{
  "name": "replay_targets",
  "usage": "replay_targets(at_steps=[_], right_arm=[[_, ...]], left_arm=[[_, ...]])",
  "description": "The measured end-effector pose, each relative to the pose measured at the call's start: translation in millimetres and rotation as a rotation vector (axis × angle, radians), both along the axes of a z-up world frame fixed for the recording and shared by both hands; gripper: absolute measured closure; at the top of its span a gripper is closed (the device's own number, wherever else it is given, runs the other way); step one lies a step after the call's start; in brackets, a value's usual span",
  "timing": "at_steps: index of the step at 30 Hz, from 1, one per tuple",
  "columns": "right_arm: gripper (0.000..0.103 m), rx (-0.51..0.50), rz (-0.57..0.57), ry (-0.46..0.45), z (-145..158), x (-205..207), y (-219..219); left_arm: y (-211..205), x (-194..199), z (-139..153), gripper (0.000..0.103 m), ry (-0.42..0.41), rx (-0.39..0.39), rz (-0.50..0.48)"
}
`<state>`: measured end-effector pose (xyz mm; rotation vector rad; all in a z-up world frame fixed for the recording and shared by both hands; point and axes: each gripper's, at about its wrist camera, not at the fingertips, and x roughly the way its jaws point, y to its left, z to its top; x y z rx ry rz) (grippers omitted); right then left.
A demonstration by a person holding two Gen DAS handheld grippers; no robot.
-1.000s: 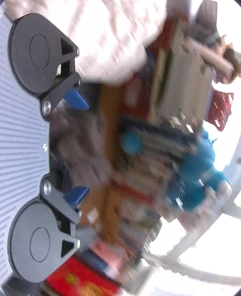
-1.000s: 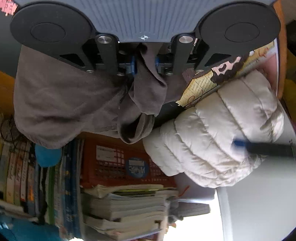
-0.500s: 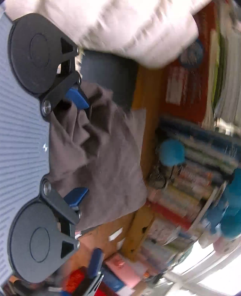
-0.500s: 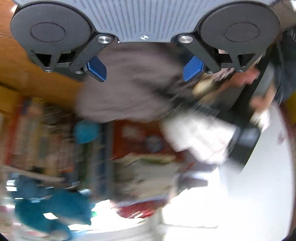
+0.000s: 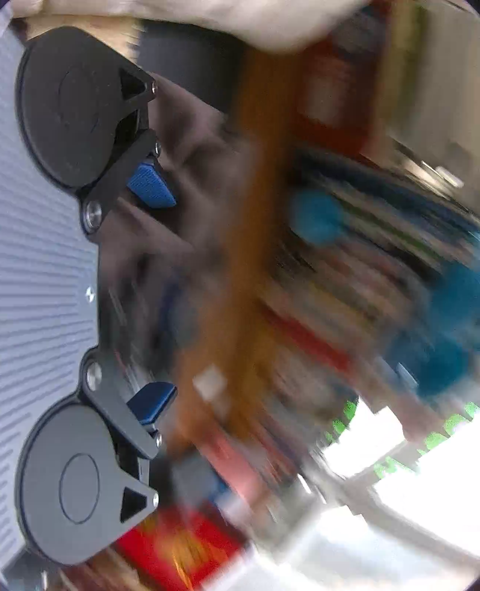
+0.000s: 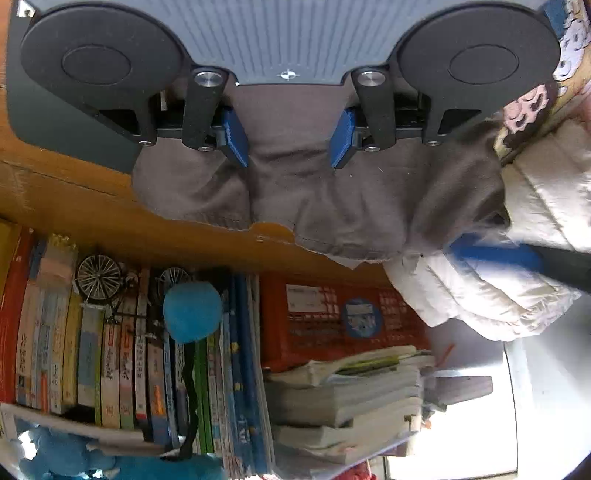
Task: Fold clothes
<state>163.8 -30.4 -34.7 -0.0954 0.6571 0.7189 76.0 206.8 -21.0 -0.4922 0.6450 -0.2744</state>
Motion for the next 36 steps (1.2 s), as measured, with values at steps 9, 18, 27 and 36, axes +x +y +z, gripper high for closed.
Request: replay_targets(at_steps=[9, 18, 27, 36], right_arm=[[0.031, 0.036, 0.03, -0.186, 43, -10, -35], [0.025, 0.157, -0.036, -0.032, 59, 34, -25], [0.024, -0.058, -0.088, 0.129, -2, 63, -1], [0.004, 0.048, -0.073, 0.049, 37, 36, -34]], left_arm=[[39, -30, -17, 0.003, -0.043, -0.174, 0.001], [-41, -10, -35, 0.004, 0.088, 0.469, 0.005], [-40, -12, -35, 0.01, 0.111, 0.506, 0.014], [-39, -45, 34, 0.01, -0.163, 0.372, -0.028]])
